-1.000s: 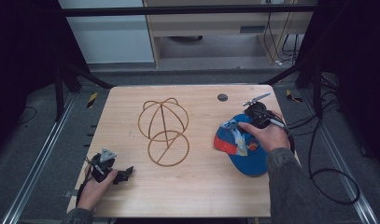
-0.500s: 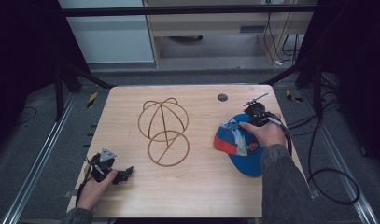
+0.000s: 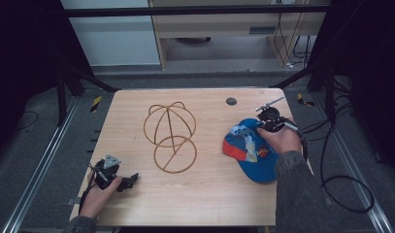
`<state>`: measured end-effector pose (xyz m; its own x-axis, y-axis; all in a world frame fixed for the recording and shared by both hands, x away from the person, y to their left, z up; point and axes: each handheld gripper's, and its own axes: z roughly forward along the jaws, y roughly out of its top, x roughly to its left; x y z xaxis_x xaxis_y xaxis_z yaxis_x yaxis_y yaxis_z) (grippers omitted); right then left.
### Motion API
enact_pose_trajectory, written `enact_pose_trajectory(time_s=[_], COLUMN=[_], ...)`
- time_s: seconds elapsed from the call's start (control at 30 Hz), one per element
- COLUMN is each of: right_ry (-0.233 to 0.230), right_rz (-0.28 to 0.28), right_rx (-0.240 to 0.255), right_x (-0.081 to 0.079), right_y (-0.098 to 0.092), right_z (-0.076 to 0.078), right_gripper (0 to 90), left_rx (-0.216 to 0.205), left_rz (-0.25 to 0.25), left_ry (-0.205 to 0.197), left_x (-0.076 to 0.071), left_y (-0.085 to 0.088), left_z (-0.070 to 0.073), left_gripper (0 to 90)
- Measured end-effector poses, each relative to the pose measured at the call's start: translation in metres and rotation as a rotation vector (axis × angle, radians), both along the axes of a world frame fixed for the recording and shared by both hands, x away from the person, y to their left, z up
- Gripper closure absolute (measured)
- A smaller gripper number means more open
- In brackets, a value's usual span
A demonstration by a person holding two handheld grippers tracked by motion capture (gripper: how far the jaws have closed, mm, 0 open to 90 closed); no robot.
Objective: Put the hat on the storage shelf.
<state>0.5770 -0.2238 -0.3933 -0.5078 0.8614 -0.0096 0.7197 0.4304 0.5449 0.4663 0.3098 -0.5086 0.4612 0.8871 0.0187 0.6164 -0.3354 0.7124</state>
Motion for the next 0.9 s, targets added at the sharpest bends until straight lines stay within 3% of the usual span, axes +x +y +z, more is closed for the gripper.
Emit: enact_pose_trajectory(time_s=[0.4, 0.9], right_ry=[-0.061, -0.186], right_rz=[0.053, 0.144], right_rx=[0.048, 0.091], right_x=[-0.027, -0.048], right_y=[0.002, 0.032], right_z=[0.040, 0.106], right_gripper=[90.0, 90.0], left_rx=[0.001, 0.002], left_rz=[0.002, 0.002], left_ry=[0.000, -0.001], left_x=[0.000, -0.001], left_y=[0.000, 0.000], left_z=[0.000, 0.000], left_gripper=[0.0, 0.0])
